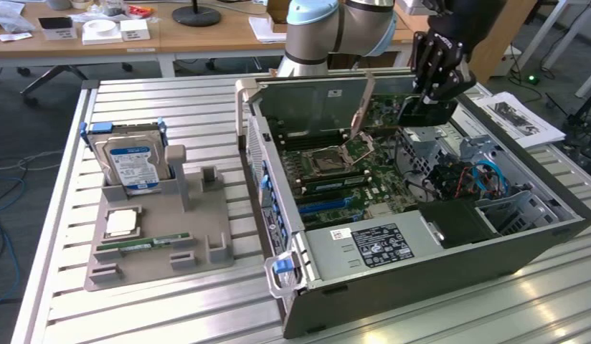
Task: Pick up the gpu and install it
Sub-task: 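Insert the gpu into the slot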
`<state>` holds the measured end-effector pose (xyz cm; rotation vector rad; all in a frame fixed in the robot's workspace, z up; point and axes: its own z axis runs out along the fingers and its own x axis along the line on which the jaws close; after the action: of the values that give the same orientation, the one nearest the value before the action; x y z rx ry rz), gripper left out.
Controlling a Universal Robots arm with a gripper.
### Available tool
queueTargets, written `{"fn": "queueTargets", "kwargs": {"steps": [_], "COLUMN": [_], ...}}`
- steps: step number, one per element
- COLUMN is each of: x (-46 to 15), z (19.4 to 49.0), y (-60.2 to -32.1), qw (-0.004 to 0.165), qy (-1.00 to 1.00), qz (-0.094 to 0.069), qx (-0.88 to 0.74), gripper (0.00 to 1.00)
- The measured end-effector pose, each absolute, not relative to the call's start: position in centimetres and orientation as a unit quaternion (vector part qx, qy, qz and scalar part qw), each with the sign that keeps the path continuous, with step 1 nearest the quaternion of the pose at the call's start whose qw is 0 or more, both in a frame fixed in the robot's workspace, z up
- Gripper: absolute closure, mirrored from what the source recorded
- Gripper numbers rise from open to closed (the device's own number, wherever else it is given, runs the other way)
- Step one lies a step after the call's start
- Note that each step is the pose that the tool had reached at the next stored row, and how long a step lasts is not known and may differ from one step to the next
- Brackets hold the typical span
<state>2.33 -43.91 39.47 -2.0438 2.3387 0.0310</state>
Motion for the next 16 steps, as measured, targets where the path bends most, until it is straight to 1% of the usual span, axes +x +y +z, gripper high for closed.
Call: {"fn": "queueTargets", "kwargs": {"steps": [16], "x": [1.96], "z": [39.2], "y": [-43.83], "qw": [0.018], "qy": [0.749], "qz": [0.01], "qx": [-0.662], "gripper": [0.73]}}
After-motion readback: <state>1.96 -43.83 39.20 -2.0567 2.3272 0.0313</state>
